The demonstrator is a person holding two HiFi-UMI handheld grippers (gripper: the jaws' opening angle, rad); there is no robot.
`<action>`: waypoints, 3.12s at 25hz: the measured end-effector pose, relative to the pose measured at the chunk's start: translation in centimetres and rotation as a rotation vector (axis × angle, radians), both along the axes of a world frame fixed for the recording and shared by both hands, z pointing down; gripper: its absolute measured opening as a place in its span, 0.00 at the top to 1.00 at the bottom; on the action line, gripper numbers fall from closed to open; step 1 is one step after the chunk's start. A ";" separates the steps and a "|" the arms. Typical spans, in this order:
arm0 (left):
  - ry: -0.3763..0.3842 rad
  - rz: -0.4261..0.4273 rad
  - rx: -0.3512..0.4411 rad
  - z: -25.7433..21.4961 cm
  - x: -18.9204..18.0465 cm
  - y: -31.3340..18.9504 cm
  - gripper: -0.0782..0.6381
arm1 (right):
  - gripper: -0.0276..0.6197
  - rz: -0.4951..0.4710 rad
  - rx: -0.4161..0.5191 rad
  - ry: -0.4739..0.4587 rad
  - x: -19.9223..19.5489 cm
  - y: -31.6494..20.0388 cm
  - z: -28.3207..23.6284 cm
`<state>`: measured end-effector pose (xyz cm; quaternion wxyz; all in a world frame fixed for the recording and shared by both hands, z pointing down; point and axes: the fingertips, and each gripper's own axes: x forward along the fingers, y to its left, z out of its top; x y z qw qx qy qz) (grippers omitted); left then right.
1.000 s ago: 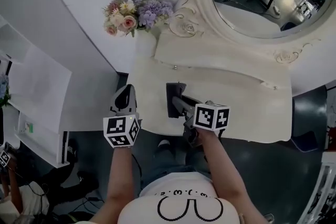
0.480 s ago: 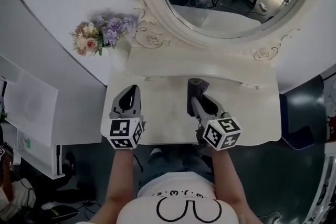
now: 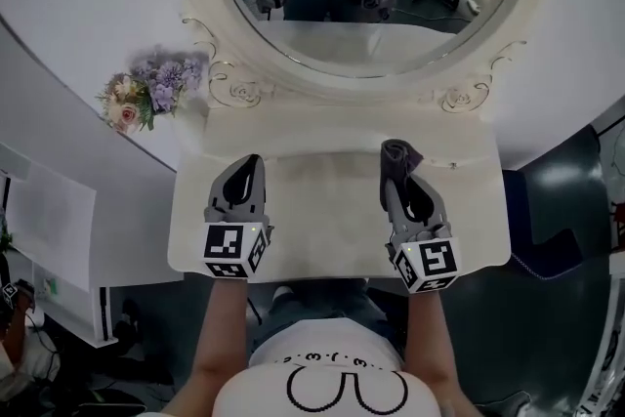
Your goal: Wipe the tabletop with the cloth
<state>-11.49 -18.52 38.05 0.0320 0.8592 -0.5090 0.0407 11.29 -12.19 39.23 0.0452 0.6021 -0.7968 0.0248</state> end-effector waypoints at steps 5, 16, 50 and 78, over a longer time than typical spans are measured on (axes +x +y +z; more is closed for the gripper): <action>-0.006 0.040 0.018 -0.8 4.4 -0.6 0.89 | 0.83 0.086 -0.052 -0.010 6.3 -0.2 0.1; -0.021 0.076 -0.008 0.6 13.1 -0.8 0.89 | 0.83 0.191 -0.154 -0.043 18.5 -0.3 1.4; -0.122 -0.003 -0.112 5.0 16.4 -3.5 0.89 | 0.84 0.212 -0.864 -0.027 32.2 -12.2 11.5; -0.088 0.003 -0.097 3.4 5.5 -4.2 0.89 | 0.84 0.243 -0.869 -0.057 21.3 -13.4 11.6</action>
